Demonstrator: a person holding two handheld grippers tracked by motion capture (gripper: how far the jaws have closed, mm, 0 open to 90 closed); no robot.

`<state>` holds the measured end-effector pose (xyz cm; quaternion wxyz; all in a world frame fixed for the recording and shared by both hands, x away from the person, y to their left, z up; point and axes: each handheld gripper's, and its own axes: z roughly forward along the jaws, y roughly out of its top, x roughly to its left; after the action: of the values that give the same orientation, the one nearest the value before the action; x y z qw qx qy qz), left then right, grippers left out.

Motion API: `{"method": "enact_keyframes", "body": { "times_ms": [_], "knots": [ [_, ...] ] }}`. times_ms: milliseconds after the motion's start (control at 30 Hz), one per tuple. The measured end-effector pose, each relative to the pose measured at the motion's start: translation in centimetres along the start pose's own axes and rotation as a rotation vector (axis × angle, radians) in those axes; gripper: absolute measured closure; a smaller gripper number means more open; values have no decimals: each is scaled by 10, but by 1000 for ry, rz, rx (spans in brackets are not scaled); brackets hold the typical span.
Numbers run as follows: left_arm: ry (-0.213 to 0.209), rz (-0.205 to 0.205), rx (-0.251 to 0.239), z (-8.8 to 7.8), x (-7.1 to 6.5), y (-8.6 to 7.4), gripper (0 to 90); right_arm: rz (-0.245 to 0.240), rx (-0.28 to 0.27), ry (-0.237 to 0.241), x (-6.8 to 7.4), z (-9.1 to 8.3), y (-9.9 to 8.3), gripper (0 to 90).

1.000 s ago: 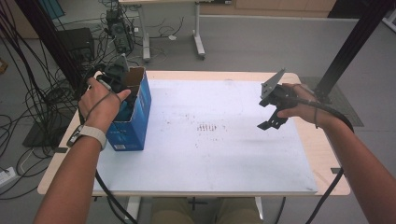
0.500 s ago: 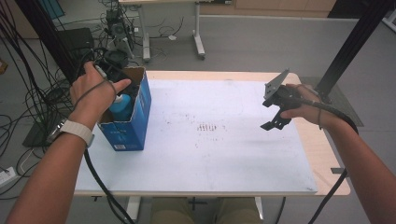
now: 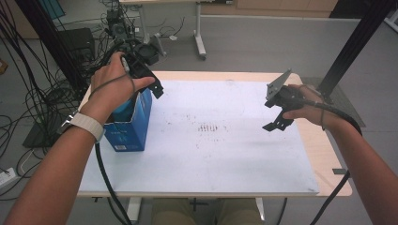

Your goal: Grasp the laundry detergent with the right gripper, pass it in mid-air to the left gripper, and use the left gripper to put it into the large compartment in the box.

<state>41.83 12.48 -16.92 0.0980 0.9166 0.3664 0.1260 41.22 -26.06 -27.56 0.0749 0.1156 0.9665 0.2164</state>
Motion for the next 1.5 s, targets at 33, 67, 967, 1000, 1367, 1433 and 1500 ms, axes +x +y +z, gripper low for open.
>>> {"method": "enact_keyframes", "body": {
  "times_ms": [33,67,967,1000,1367,1433,1500],
  "knots": [
    [-4,15,-1,0,-2,2,90,1,1,0,0,0,0,86],
    [-7,29,-5,0,-4,4,91,0,-1,0,0,0,1,86],
    [-138,351,-13,26,-77,39,91,6,-10,4,0,-2,3,85],
    [-141,353,-13,27,-77,40,91,6,-11,4,0,-2,2,85],
    [-140,334,-13,34,-74,44,94,7,-9,3,0,-2,0,85],
    [-135,335,-13,34,-75,44,94,8,-11,4,0,-1,-1,85],
    [-137,333,-10,34,-76,45,95,9,-13,4,1,-1,0,85]
  ]
}}
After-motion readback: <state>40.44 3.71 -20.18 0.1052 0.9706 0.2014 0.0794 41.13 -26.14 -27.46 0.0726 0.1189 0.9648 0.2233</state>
